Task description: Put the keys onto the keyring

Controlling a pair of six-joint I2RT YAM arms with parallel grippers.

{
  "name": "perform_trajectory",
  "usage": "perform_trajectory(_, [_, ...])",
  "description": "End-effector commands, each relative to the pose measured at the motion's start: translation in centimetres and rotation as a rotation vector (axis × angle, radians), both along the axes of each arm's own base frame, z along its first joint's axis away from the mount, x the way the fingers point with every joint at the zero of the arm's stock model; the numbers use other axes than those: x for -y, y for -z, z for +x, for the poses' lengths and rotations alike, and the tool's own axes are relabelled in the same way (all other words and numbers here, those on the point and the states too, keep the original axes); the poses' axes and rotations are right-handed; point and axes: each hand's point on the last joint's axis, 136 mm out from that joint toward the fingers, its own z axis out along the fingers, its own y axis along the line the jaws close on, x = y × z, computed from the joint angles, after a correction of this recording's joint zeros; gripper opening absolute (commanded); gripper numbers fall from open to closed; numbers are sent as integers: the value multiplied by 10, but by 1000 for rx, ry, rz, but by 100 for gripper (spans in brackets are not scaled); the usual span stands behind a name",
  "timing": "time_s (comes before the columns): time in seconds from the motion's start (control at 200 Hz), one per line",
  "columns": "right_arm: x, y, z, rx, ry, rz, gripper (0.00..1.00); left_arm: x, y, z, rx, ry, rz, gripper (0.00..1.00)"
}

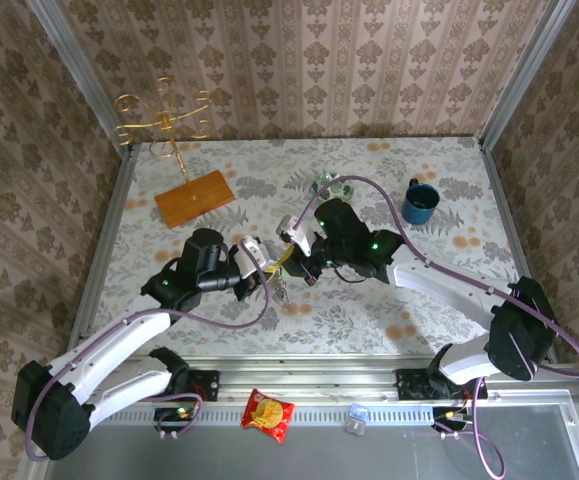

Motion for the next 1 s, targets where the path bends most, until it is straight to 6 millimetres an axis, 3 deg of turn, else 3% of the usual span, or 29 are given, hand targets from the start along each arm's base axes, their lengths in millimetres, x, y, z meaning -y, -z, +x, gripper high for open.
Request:
perform_trajectory(0.0, [7,6,14,-30,73,-25,0,7,-17,-11,83,75,-35,0])
perform_trajectory(0.575, [3,-5,10,-52,56,46,0,5,-7,-3,114,20,-8,0])
perform_trajectory(0.665, [6,-5,7,4,36,66,0,6,-7,-1,93,-1,-25,0])
perform_trajectory(0.71, [11,-17,5,75,35,88,0,7,-8,-1,76,-14,-42,0])
perform_trajectory(0.995, [24,-12,7,327,-5,22,0,10,-22,-3,-13,-49,-129,0])
